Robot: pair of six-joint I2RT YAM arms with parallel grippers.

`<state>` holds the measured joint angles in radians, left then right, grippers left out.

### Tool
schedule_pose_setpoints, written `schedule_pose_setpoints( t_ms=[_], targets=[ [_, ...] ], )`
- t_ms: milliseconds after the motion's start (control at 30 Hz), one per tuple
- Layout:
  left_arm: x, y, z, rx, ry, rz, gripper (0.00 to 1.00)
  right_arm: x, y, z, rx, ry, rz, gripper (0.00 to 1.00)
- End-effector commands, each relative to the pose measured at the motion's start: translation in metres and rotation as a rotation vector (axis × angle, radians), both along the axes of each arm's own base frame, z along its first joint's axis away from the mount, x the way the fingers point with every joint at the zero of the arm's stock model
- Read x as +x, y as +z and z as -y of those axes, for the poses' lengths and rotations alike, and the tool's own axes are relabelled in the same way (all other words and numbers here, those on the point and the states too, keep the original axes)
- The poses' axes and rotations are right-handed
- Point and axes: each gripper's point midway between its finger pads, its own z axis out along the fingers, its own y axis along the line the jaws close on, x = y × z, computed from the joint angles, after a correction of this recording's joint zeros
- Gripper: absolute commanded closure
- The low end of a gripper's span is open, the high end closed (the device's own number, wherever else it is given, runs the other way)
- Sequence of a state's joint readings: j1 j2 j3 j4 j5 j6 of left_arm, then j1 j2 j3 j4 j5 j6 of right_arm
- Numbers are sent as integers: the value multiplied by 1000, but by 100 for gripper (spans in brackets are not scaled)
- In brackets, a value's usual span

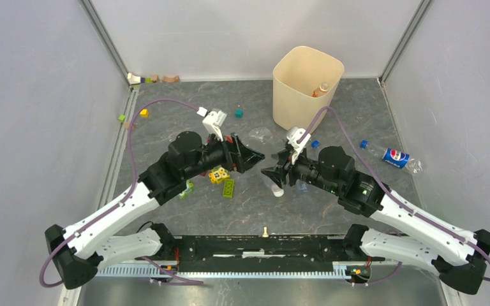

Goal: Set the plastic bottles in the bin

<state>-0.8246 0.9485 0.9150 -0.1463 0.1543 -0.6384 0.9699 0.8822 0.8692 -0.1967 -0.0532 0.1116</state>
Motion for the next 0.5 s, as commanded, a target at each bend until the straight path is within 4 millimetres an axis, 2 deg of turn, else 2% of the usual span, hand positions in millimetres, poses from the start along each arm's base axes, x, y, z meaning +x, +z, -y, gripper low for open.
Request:
schedule_pose_setpoints(
  t_ms=[0, 67, 167, 233, 400, 467],
  targets=[
    [-7, 61, 36, -164, -61, 91, 10, -5, 34, -6, 79, 29, 53, 50],
    [-10, 70, 44, -200, -77, 113, 8, -2, 38, -1, 79, 4, 59, 49],
    [-18, 79, 55, -224, -110, 141, 1, 6, 46, 10, 85, -64, 64, 49],
    [-22, 81, 60, -222, -122, 155, 0, 13, 50, 21, 82, -122, 67, 49],
    [-31, 93, 61, -245, -138, 214, 0, 19, 56, 36, 68, -181, 71, 50],
    [-28, 94, 56, -233, -111, 240, 0, 25, 63, 45, 81, -226, 95, 51]
  ],
)
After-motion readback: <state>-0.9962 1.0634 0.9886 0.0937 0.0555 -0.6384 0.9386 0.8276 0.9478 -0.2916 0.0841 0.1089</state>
